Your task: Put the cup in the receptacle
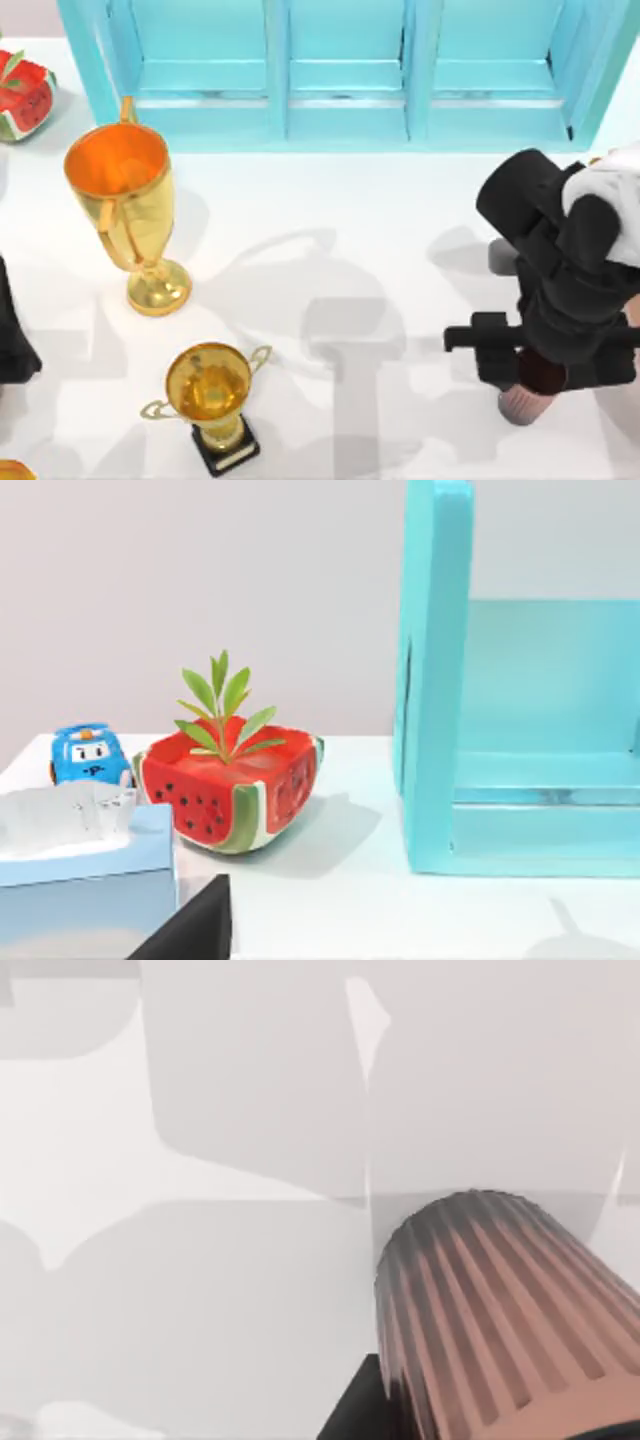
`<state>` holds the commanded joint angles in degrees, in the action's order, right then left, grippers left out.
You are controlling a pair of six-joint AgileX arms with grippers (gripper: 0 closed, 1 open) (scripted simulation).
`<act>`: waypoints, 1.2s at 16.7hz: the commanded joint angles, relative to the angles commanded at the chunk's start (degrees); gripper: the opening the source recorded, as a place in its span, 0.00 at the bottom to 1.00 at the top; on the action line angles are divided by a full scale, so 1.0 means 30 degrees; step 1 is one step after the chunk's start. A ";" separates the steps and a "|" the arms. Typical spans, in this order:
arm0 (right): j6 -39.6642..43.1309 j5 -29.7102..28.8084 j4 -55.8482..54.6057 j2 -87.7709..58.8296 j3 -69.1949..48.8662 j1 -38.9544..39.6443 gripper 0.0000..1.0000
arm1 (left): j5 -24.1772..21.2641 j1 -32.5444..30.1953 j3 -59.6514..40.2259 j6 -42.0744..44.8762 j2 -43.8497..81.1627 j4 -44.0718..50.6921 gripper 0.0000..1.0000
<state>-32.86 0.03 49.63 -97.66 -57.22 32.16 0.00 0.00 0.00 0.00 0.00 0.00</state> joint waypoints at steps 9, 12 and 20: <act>0.0441 -0.0108 0.0651 -0.0171 -0.0855 -0.0154 0.00 | 0.0000 0.0000 0.0000 0.0000 0.0000 0.0000 1.00; 0.1760 -0.0292 0.2043 -0.0426 -0.2690 -0.1032 0.00 | 0.0000 0.0000 0.0000 0.0000 0.0000 0.0000 1.00; 1.0227 -0.0574 0.7538 -0.0878 -0.9367 -0.9602 0.00 | 0.0000 0.0000 0.0000 0.0000 0.0000 0.0000 1.00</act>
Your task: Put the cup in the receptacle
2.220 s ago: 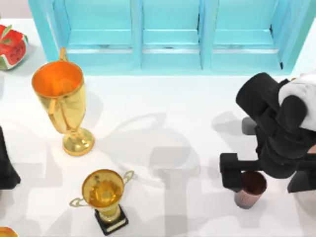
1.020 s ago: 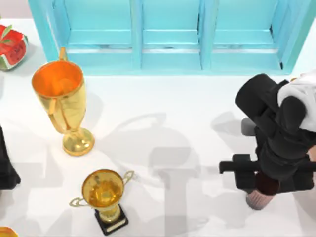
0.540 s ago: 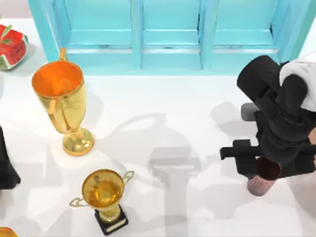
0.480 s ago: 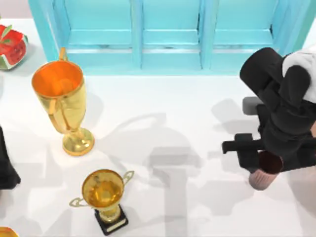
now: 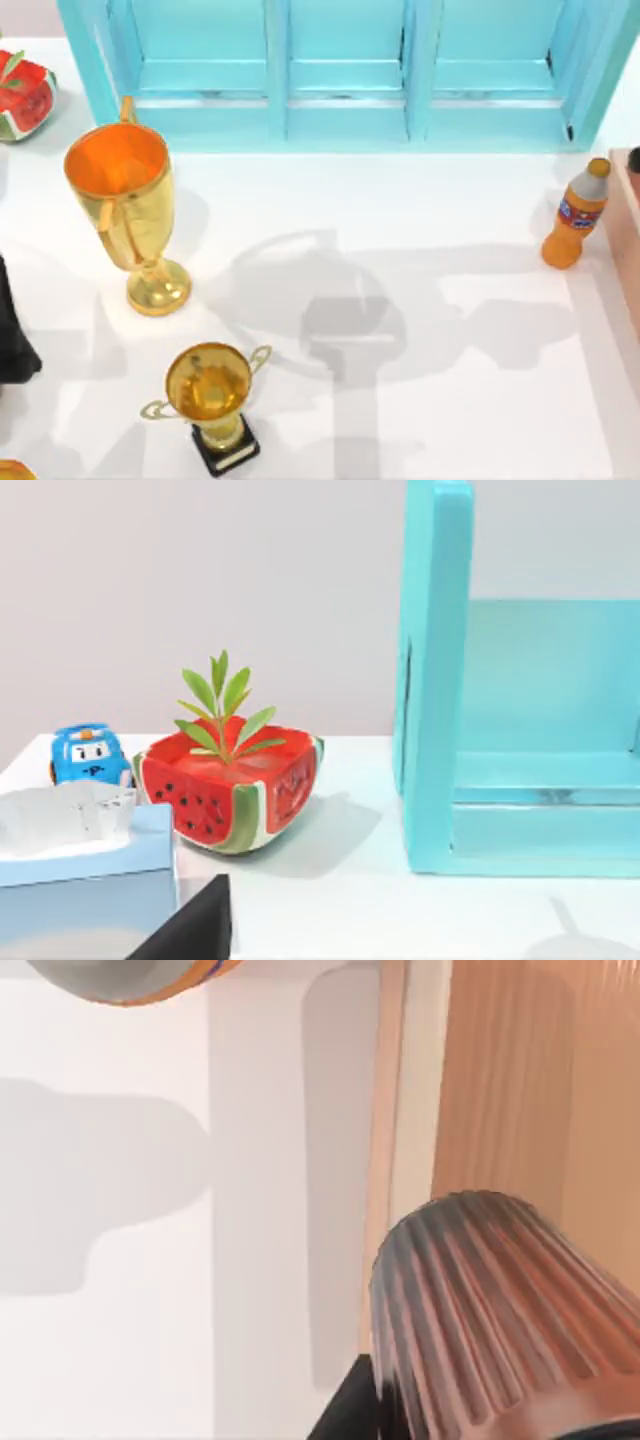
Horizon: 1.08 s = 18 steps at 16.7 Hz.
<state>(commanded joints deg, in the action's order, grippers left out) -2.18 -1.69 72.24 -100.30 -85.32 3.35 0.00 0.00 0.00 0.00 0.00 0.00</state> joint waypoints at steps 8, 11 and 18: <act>0.6028 0.0004 0.3152 -0.0202 -0.2967 -0.6668 0.00 | 0.0000 0.0000 0.0000 0.0000 0.0000 0.0000 1.00; 0.6028 0.0004 0.3152 -0.0202 -0.2967 -0.6668 0.00 | 0.0000 0.0000 0.0000 0.0000 0.0000 0.0000 1.00; 0.5990 -0.0010 0.0248 -0.0146 -0.0130 -0.6649 0.00 | 0.0000 0.0000 0.0000 0.0000 0.0000 0.0000 1.00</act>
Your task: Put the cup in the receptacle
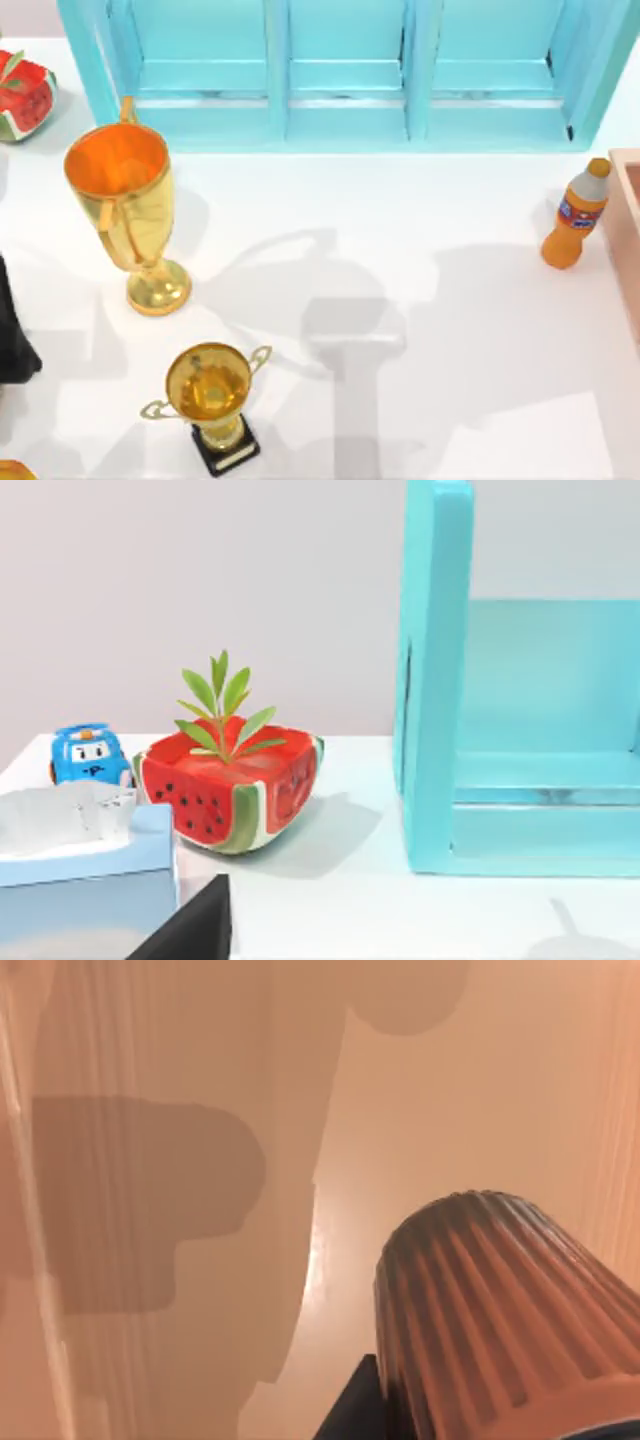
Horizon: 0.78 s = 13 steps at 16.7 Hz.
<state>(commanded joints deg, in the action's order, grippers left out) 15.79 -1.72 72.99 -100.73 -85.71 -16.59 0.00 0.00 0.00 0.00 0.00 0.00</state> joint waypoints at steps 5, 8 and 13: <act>0.0051 0.0014 -0.1996 -0.0138 0.1981 -0.0033 0.00 | 0.0000 0.0000 0.0000 0.0000 0.0000 0.0000 1.00; 0.0051 0.0014 -0.1996 -0.0138 0.1981 -0.0033 0.00 | 0.0000 0.0000 0.0000 0.0000 0.0000 0.0000 1.00; 0.0051 0.0014 -0.1996 -0.0138 0.1981 -0.0033 0.38 | 0.0000 0.0000 0.0000 0.0000 0.0000 0.0000 1.00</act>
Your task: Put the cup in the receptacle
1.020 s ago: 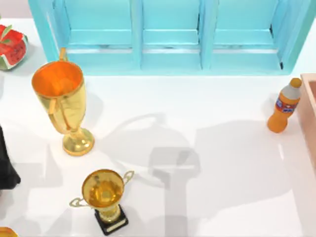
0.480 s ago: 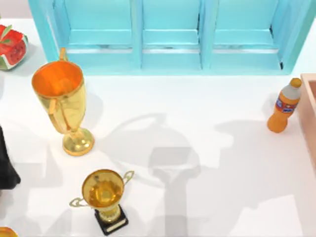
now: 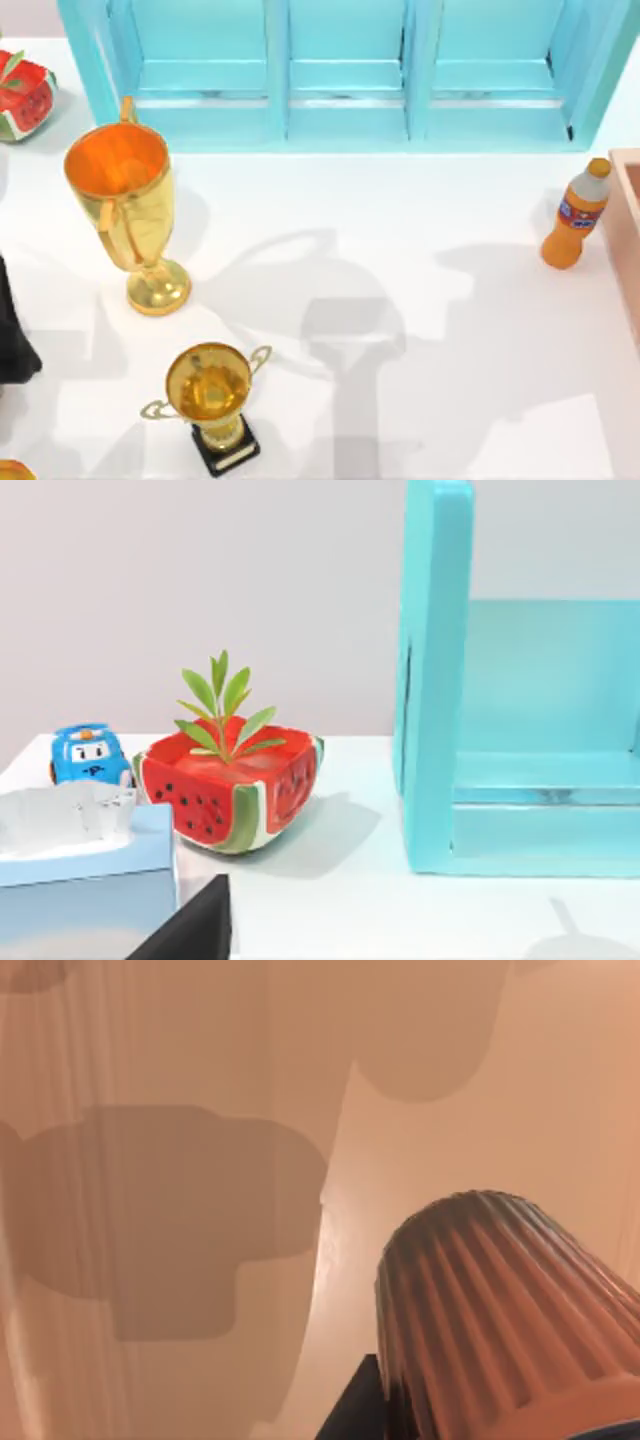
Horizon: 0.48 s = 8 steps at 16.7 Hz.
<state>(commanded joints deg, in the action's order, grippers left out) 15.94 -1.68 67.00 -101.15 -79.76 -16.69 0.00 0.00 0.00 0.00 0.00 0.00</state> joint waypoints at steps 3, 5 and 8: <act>0.0000 0.0000 0.0000 0.0000 0.0000 0.0000 0.60 | 0.0000 0.0000 0.0000 0.0000 0.0000 0.0000 1.00; 0.0000 0.0000 0.0000 0.0000 0.0000 0.0000 0.75 | 0.0000 0.0000 0.0000 0.0000 0.0000 0.0000 1.00; 0.0000 0.0000 0.0000 0.0000 0.0000 0.0000 0.98 | 0.0000 0.0000 0.0000 0.0000 0.0000 0.0000 1.00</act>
<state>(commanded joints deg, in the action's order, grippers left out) 15.94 -1.68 67.00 -101.15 -79.76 -16.69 0.00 0.00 0.00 0.00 0.00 0.00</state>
